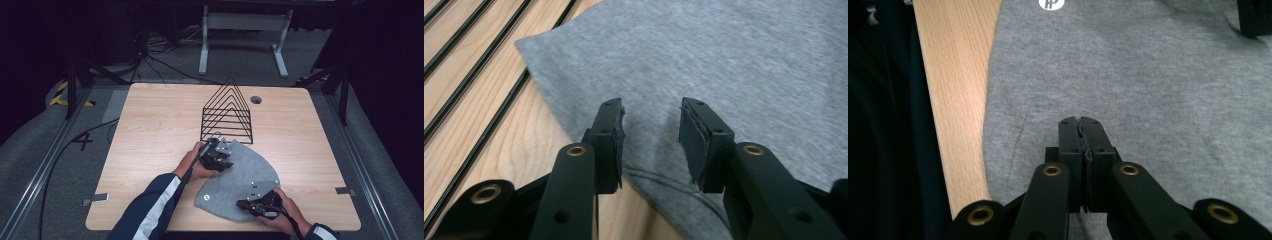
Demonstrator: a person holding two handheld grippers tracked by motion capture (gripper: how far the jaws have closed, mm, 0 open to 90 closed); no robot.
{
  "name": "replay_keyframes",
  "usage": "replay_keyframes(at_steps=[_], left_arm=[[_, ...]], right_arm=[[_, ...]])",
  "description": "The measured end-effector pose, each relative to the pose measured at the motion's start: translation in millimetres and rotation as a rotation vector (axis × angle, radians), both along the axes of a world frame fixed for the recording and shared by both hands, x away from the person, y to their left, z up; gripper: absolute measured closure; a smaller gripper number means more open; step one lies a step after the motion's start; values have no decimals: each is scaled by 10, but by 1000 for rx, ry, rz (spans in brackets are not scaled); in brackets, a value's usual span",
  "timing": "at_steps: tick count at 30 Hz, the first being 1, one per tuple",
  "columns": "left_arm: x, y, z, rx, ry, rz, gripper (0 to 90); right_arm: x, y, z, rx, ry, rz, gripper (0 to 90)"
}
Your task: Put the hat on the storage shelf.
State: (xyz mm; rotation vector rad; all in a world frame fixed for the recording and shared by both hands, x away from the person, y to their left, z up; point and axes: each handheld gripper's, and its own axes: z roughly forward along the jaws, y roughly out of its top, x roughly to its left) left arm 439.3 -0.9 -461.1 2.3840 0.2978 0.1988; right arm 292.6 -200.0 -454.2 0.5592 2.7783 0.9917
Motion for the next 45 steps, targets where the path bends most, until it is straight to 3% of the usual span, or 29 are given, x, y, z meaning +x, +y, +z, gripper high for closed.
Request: replay_keyframes(at_steps=[5,9,13,16,19,27,31,32,33,34,35,39,41,43,45], left_arm=[[-103,131,40,55,-3,-16,640],[-302,277,81,115,-5,-26,645],[-518,379,92,137,2,-36,653],[-713,417,89,137,23,-53,655],[-853,404,65,105,48,-69,671],[-1069,254,22,45,80,-97,673],[-1093,207,27,43,77,-98,655],[-1093,207,27,43,77,-98,615],[-1079,221,35,41,75,-86,580],[-1079,221,35,41,75,-86,546],[-1024,275,70,27,58,-62,523],[-827,462,171,-2,3,46,390],[-673,562,185,-12,28,89,335],[-534,638,178,10,23,136,296],[-418,697,149,-5,47,159,277]], right_arm=[[25,-90,8,-8,7,-21,894],[95,-168,28,-36,-13,-70,894],[203,-241,34,-58,-45,-129,895],[325,-294,37,-72,-73,-173,895],[472,-330,31,-72,-94,-218,895],[821,-347,6,-47,-120,-281,890],[908,-327,7,-45,-131,-295,827],[908,-327,7,-45,-131,-295,827],[911,-325,21,-54,-141,-309,742],[911,-325,21,-54,-141,-309,742],[894,-359,55,-45,-143,-327,671],[826,-480,131,4,-105,-366,556],[771,-529,132,0,-81,-375,498],[716,-560,105,-2,-42,-381,437],[667,-564,62,-34,-23,-397,377]])
